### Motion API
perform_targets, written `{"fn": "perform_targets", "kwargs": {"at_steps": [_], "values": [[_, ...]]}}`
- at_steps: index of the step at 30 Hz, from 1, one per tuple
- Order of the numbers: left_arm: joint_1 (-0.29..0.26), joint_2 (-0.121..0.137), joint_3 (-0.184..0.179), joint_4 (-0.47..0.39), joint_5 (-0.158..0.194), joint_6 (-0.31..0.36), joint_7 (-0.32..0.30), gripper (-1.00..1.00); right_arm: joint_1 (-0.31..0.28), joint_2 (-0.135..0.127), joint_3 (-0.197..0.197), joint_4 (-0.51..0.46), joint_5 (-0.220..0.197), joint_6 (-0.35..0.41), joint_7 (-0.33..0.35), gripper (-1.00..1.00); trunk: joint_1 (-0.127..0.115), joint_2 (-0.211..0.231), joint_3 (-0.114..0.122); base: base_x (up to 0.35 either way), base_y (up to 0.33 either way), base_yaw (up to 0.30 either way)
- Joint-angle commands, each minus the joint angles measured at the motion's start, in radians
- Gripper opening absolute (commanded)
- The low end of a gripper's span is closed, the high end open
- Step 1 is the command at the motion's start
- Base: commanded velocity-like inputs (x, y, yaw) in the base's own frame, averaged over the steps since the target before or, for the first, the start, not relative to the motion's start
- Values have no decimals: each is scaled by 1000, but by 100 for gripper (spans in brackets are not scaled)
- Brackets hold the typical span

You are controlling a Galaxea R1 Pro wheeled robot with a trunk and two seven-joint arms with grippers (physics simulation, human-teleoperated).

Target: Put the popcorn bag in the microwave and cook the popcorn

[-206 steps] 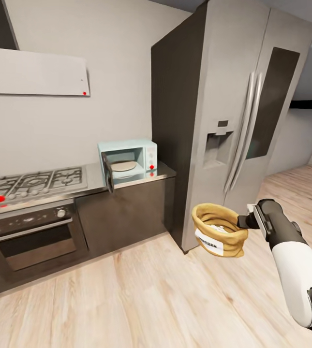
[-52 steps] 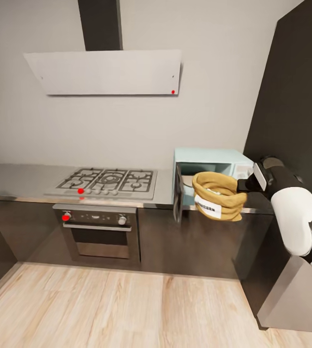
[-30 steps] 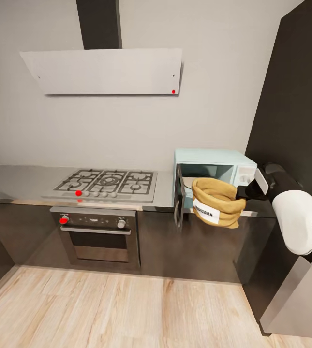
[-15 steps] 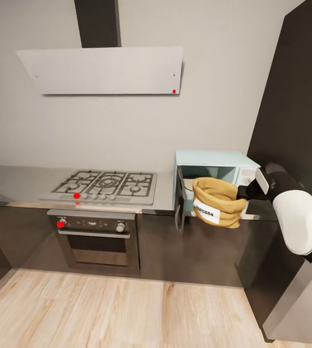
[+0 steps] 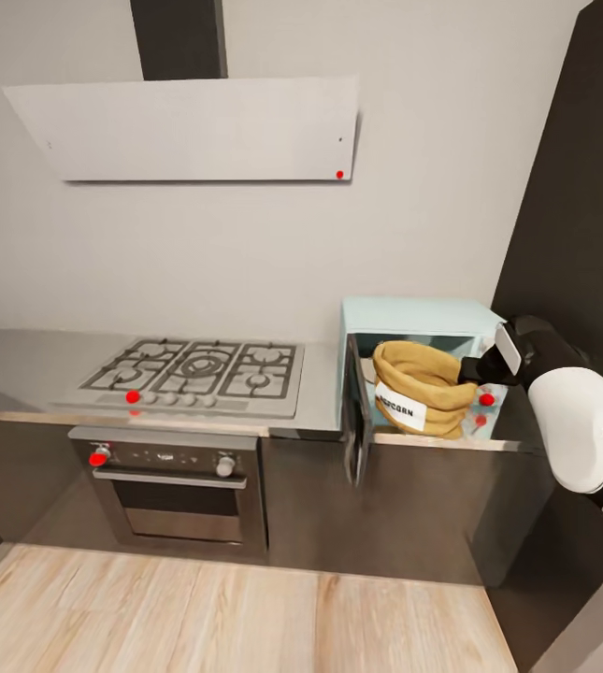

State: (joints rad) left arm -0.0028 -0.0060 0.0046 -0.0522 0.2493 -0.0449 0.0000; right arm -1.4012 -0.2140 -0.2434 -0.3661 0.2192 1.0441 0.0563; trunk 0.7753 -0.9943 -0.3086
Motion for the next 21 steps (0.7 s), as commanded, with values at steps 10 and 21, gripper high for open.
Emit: {"fn": "perform_targets", "kwargs": {"at_steps": [10, 21], "values": [[0, 0, 0, 0, 5, -3, 0, 100, -1, -8, -8, -2, 12, 3, 2, -100, 1, -1, -1, 142, 0, 0], [0, 0, 0, 0, 6, -3, 0, 100, -1, -22, -5, -3, 16, 3, -4, -100, 1, -1, -1, 175, 0, 0]]}}
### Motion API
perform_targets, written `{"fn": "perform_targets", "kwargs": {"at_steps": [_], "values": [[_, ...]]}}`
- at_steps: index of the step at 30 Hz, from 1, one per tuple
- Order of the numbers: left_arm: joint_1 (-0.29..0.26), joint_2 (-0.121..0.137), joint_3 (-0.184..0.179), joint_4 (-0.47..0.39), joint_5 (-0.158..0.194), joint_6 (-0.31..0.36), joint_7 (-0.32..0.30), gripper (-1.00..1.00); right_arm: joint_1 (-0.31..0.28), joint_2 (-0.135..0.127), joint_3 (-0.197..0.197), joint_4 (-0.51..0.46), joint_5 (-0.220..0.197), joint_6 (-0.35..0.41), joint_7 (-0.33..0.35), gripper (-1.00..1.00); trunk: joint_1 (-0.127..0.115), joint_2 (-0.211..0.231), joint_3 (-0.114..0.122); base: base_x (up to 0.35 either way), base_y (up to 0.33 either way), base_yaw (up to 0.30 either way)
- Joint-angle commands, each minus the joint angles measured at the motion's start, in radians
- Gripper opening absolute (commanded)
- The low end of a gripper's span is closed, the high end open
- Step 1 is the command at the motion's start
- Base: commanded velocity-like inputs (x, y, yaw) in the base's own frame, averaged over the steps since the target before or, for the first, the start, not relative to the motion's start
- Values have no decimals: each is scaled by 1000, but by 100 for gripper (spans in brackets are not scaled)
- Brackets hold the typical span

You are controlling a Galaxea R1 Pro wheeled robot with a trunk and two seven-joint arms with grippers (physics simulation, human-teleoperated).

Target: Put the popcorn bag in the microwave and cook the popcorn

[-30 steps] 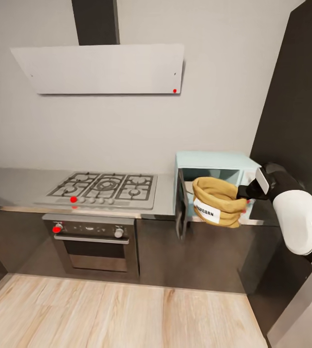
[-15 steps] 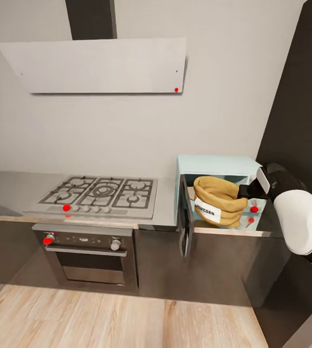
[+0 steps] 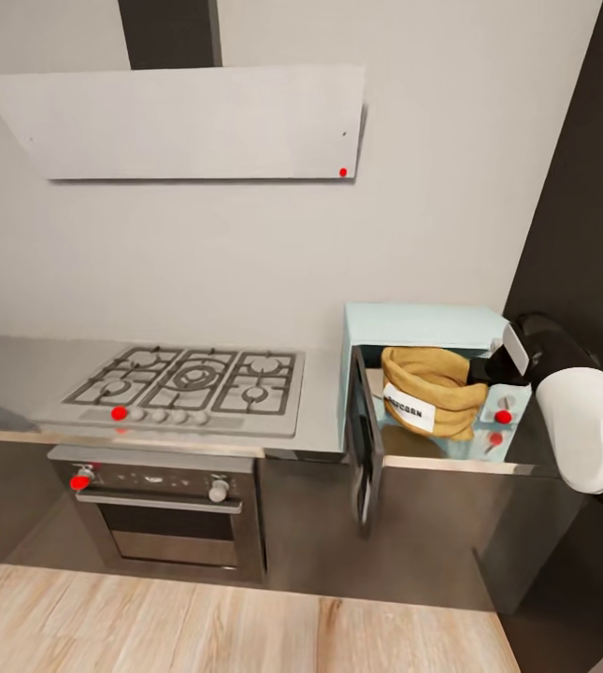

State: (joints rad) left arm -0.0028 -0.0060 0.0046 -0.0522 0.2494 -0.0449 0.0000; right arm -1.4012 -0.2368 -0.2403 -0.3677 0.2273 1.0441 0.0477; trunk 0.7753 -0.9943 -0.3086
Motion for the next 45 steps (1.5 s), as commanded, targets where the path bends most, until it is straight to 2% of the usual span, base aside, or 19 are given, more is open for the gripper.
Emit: {"fn": "perform_targets", "kwargs": {"at_steps": [1, 5, 14, 19, 29, 32, 33, 35, 41, 42, 45], "values": [[0, 0, 0, 0, 5, -3, 0, 100, -1, 1, -8, -1, 9, 3, -3, -100, 0, -1, -1, 221, 0, 0], [0, 0, 0, 0, 6, -3, 0, 100, -1, 1, -8, 1, 9, 3, -40, -100, 0, -1, -1, 206, 0, 0], [0, 0, 0, 0, 6, -3, 0, 100, 0, 3, -9, 42, 2, 1, -43, -100, 0, -1, -1, 198, 0, 0], [0, 0, 0, 0, 6, -3, 0, 100, -1, 1, -10, 145, 1, -107, -40, -100, 0, -1, -1, 196, 0, 0], [0, 0, 0, 0, 7, -3, 0, 100, -1, -21, -10, 184, 1, -121, -43, -100, 0, -1, -1, 51, 0, 0], [0, 0, 0, 0, 7, -3, 0, 100, 0, -22, -10, 188, 1, -121, -43, -100, 0, -1, -1, 0, 0, 0], [0, 0, 0, 0, 5, -3, 0, 100, 5, -16, -41, 114, -74, -116, -36, -100, 0, -1, -1, 0, 0, 0], [-1, 0, 0, 0, 5, -3, 0, 100, 7, -12, -43, 96, -46, -105, -23, -100, 0, -1, -1, 0, 0, 0], [-2, 0, 0, 0, 5, -3, 0, 100, 7, -12, -29, 62, -74, -120, -42, -100, 0, -1, -1, 0, 0, 0], [-2, 0, 0, 0, 5, -3, 0, 100, 7, -12, -28, 56, -75, -120, -42, 100, 0, -1, -1, 0, 0, 0], [-2, 0, 0, 0, 5, -3, 0, 100, 7, -12, -28, 40, -75, -103, -43, 100, 0, -1, -1, 0, 0, 0]]}}
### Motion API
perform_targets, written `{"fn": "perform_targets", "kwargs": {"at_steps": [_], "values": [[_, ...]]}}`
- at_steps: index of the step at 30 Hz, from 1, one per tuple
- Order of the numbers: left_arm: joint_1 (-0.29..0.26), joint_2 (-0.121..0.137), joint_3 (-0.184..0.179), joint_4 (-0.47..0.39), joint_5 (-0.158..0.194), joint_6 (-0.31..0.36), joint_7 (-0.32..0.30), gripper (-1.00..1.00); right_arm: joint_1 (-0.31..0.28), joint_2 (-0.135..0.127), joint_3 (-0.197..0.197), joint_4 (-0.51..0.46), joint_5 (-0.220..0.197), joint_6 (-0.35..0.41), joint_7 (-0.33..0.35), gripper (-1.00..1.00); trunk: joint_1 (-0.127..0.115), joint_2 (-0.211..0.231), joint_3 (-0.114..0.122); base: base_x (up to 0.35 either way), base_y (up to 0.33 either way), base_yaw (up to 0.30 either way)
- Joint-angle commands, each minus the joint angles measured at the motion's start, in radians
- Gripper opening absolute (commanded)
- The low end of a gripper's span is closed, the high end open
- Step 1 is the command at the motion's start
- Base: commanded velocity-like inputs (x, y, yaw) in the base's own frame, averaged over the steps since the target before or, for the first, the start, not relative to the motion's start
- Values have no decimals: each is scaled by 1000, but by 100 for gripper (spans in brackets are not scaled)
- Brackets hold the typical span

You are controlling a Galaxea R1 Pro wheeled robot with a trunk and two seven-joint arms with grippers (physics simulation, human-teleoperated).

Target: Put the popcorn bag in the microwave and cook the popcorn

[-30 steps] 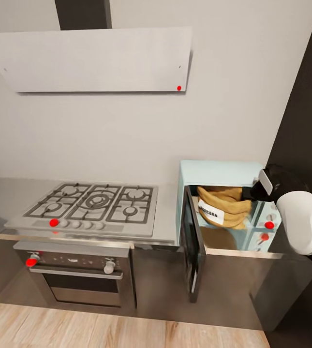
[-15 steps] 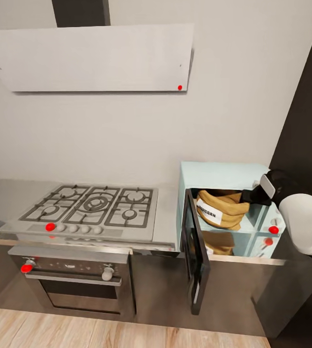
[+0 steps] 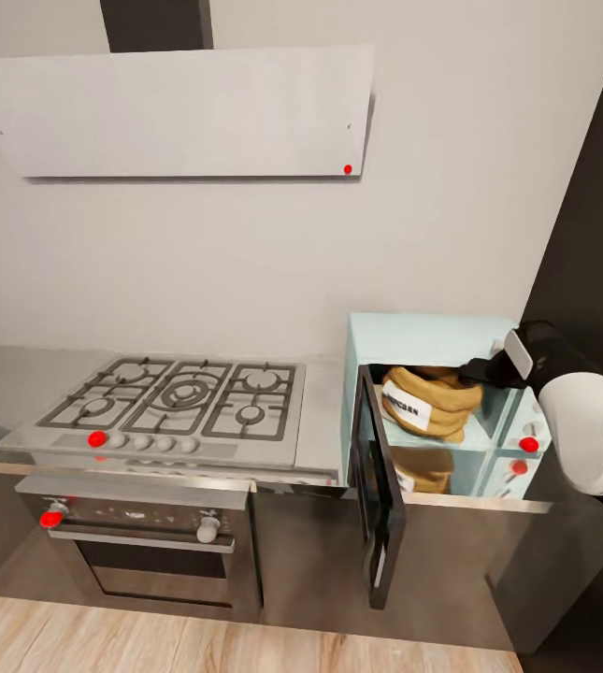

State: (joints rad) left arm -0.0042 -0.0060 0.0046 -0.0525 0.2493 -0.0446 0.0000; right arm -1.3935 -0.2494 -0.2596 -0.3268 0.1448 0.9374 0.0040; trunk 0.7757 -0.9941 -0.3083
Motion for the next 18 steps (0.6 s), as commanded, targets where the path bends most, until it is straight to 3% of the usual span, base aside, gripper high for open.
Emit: {"fn": "perform_targets", "kwargs": {"at_steps": [1, 10, 18], "values": [[0, 0, 0, 0, 5, -3, 0, 100, -1, 1, -9, -7, 7, 9, 1, 100, 0, -1, -1, 0, 0, 0], [0, 0, -2, 0, 4, -3, 0, 100, -1, -1, -9, -17, 5, 32, 7, 100, 0, -1, -1, -3, 0, 0], [0, -2, 1, 0, 4, -3, 0, 100, -1, 1, -10, -38, 2, 40, 12, 100, 0, -1, -1, -293, 0, 0]]}}
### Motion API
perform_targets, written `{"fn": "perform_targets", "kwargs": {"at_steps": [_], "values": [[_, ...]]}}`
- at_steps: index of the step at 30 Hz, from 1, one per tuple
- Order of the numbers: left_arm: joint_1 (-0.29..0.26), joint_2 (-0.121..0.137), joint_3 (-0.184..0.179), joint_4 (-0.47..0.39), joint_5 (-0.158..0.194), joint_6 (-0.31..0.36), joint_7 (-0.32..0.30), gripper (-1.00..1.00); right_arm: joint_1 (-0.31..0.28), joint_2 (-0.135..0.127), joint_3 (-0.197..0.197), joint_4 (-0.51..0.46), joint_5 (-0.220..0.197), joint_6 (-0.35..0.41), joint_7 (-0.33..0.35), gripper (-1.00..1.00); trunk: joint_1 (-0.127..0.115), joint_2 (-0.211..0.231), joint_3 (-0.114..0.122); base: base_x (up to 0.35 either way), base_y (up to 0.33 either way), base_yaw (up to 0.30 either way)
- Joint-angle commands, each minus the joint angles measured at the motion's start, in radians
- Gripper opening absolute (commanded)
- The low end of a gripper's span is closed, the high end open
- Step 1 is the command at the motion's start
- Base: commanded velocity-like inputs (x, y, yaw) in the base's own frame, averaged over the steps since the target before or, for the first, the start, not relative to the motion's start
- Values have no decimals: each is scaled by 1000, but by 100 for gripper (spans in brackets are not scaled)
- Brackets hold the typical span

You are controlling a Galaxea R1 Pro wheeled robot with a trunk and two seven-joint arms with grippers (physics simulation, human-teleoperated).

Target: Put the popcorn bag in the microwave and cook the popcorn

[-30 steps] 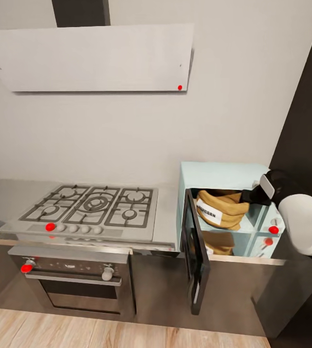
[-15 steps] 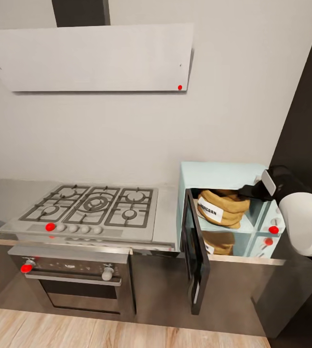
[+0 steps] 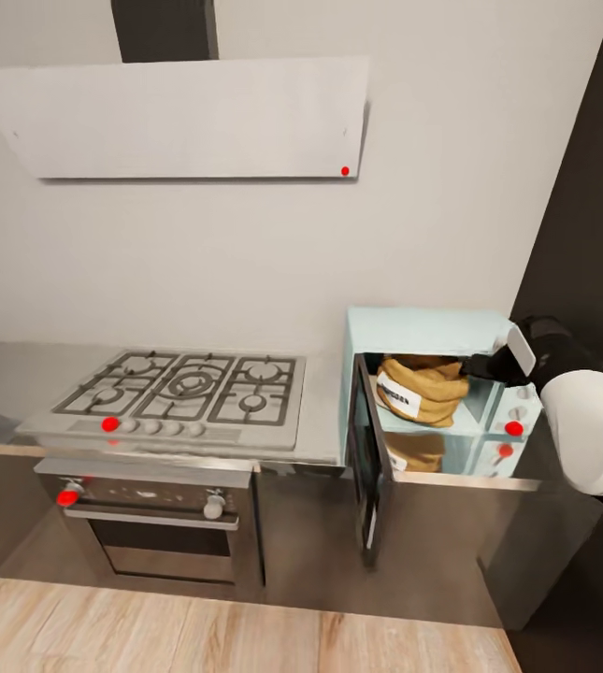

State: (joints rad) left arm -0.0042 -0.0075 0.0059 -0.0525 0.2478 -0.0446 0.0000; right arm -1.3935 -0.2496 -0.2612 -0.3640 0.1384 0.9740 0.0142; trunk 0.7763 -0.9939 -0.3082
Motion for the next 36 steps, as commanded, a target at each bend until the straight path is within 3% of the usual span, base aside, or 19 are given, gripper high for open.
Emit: {"fn": "perform_targets", "kwargs": {"at_steps": [1, 3, 4, 5, 7, 12, 17, 21, 24, 25, 27, 30, 36], "values": [[0, 0, 0, 0, 5, -3, 0, 100, -1, 1, -11, -15, 3, 4, 2, 100, -1, -1, -1, -345, 0, 0], [0, 0, -1, 0, 4, -3, 0, 100, -1, 10, -15, -89, -2, 22, 3, 100, -1, -1, -1, -345, 0, 0], [0, 0, -1, 0, 4, -3, 0, 100, -1, 35, -16, -157, -2, 73, 3, 100, -1, -1, -1, -345, 0, 0], [0, 0, -1, 0, 4, -3, 0, 100, -1, 43, -16, -175, -2, 73, 2, 100, -1, -1, -1, -345, 0, 0], [0, 0, -1, 0, 5, -3, 0, 100, -1, 59, -16, -196, -2, 73, 1, 100, -1, -1, -1, -330, 0, 0], [0, 0, -1, 0, 5, -3, 0, 100, 13, 63, -16, -201, 1, 73, 3, 100, -1, -1, -1, -189, 0, 0], [0, 0, -4, 0, 5, -3, 0, 100, 198, 64, -8, -211, 5, 73, 4, 100, -1, -1, -1, -16, 0, 0], [0, 1, -3, 0, 5, -3, 0, 100, 257, 90, -5, -211, 1, 51, 19, 100, -1, -1, -1, 0, 0, 0], [0, 1, -2, 0, 5, -3, 0, 100, 297, 120, 1, -212, 6, -1, 108, 100, -1, -1, -1, 0, 0, 0], [0, 1, -1, 0, 5, -3, 0, 100, 304, 123, 8, -212, 7, -36, 163, 100, -1, -1, -1, 0, 0, 0], [0, 1, -3, 0, 5, -3, 0, 100, 314, 126, 16, -212, 11, -176, 290, 100, -1, -1, -1, 0, 0, 0], [0, 1, -4, 0, 5, -3, 0, 100, 337, 128, 17, -211, 11, -323, 319, 100, -1, -1, -1, 0, 0, 0], [0, 1, -4, 0, 5, -3, 0, 100, 418, 128, 13, -204, 2, -662, 301, 100, -1, -1, -1, 0, 0, 0]]}}
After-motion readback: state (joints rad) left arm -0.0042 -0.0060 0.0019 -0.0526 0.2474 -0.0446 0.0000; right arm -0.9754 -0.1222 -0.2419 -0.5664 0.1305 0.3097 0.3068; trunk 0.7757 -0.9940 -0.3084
